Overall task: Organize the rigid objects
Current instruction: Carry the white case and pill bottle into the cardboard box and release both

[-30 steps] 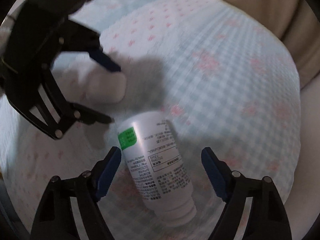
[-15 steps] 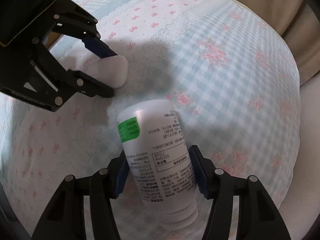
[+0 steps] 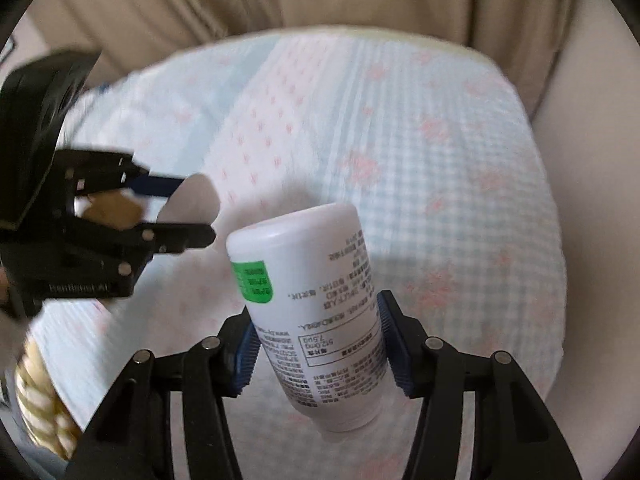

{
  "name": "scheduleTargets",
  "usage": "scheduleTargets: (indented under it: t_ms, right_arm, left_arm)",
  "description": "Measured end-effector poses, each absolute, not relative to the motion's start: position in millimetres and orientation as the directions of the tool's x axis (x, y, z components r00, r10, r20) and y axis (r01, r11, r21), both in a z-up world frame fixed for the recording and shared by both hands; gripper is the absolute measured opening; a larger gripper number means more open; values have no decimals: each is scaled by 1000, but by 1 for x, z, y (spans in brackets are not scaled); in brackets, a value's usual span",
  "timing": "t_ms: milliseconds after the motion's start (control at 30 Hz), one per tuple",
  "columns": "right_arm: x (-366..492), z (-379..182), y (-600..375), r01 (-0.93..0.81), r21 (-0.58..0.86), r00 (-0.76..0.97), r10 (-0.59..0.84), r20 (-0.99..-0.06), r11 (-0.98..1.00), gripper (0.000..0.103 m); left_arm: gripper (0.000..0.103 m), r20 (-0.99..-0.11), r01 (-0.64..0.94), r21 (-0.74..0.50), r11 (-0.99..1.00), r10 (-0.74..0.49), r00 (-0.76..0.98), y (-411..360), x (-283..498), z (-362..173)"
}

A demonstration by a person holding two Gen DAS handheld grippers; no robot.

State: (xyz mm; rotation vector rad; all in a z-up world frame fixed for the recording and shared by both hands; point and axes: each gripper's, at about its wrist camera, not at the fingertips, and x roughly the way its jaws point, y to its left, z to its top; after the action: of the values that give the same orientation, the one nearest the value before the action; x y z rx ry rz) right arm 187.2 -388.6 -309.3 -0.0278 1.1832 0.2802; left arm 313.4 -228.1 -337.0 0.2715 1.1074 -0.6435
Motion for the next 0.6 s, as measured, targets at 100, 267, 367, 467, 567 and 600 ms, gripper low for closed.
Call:
scheduleTargets:
  t_ms: [100, 267, 367, 467, 567, 600]
  right_arm:
    - [172, -265, -380, -198, 149, 395, 218, -892, 969, 51]
    - [154, -196, -353, -203, 193, 433, 265, -862, 960, 51]
    - [145, -165, -330, -223, 222, 455, 303, -837, 949, 51]
    - [139, -137, -302, -256, 223, 469, 322, -822, 941, 51]
    - [131, -119, -270, -286, 233, 477, 349, -807, 930, 51]
    - [130, -115, -256, -293, 240, 478, 359, -802, 926, 51]
  left_arm:
    - [41, -873, 561, -115, 820, -352, 336, -216, 295, -296]
    - [41, -849, 480, -128, 868, -346, 400, -173, 259, -227]
    - [41, -832, 425, -129, 896, -331, 446, -147, 236, -195]
    - [41, -814, 378, -122, 918, -310, 491, -111, 216, -170]
    - [41, -802, 346, -121, 930, -297, 518, -76, 204, -158]
    - [41, -798, 331, -126, 935, -294, 526, -57, 197, -154]
